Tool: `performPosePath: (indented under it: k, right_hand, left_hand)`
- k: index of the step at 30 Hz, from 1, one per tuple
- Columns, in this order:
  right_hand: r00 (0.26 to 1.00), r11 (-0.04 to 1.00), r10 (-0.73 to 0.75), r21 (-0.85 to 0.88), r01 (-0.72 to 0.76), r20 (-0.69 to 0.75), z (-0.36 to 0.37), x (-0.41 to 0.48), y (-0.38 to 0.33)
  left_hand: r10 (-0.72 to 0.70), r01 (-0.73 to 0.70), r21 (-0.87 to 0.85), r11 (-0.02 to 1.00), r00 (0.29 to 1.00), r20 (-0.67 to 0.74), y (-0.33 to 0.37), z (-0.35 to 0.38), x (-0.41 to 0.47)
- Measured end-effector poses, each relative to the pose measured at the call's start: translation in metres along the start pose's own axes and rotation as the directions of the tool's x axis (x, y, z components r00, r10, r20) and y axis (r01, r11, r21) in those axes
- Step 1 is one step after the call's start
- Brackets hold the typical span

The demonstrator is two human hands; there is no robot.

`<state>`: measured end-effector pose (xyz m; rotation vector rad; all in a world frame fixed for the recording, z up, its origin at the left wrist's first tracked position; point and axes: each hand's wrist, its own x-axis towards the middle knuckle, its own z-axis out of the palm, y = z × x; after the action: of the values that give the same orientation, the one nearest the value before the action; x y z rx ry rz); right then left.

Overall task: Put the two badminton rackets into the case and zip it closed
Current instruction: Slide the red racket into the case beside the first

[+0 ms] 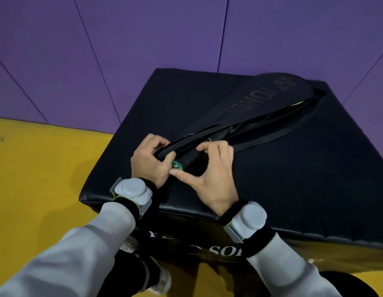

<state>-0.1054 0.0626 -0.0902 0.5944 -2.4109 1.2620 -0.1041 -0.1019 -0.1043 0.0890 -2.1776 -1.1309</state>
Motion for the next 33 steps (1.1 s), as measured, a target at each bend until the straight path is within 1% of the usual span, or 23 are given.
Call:
performPosePath:
  k: [4,9,11,13,16,19,21,22,26,30,33]
  right_hand:
    - [1.000,1.000,-0.008,-0.018,0.009,0.026,0.003,0.001,0.001]
    - [0.994,1.000,-0.001,0.030,-0.002,0.108,0.007,0.000,0.003]
    - [0.992,0.998,-0.036,0.050,0.030,0.119,0.006,0.001,0.007]
    - [0.993,0.995,-0.079,0.063,0.074,0.091,0.005,0.002,0.009]
    - [0.993,0.992,-0.116,0.043,0.116,-0.004,0.005,0.004,0.010]
    - [0.982,0.989,-0.142,0.018,0.146,-0.126,0.006,0.004,0.006]
    - [0.975,0.990,-0.143,-0.004,0.144,-0.171,0.006,0.004,0.004]
    - [0.980,0.993,-0.119,-0.006,0.119,-0.157,0.006,0.005,0.003]
    - [1.000,1.000,0.002,0.025,-0.002,-0.026,0.007,0.004,-0.001]
    - [1.000,0.999,0.024,0.044,-0.025,0.018,0.008,0.003,-0.002]
    - [0.998,0.999,0.036,-0.030,-0.035,0.052,0.009,0.003,-0.003]
  left_hand:
    - [0.001,-0.001,-0.027,1.000,1.000,-0.017,-0.003,-0.001,0.001]
    - [-0.001,0.001,-0.004,1.000,1.000,-0.026,-0.002,-0.001,0.002]
    - [-0.013,0.014,0.001,1.000,0.999,-0.037,-0.002,-0.001,0.002]
    - [-0.023,0.023,0.002,1.000,0.998,-0.050,-0.003,-0.001,0.003]
    - [-0.014,0.015,0.006,1.000,0.998,-0.059,-0.003,-0.001,0.003]
    - [0.032,-0.031,0.003,1.000,0.997,-0.065,-0.004,0.000,0.003]
    - [0.062,-0.063,0.000,0.998,0.997,-0.049,-0.004,0.000,0.001]
    - [0.067,-0.068,-0.002,0.998,0.997,-0.046,-0.004,0.000,0.001]
    - [0.070,-0.070,0.004,0.998,0.996,-0.053,-0.004,0.000,0.001]
    - [0.078,-0.077,0.019,0.997,0.995,-0.064,-0.007,0.001,0.001]
    - [0.083,-0.080,0.038,0.996,0.993,-0.084,-0.008,0.002,0.001]
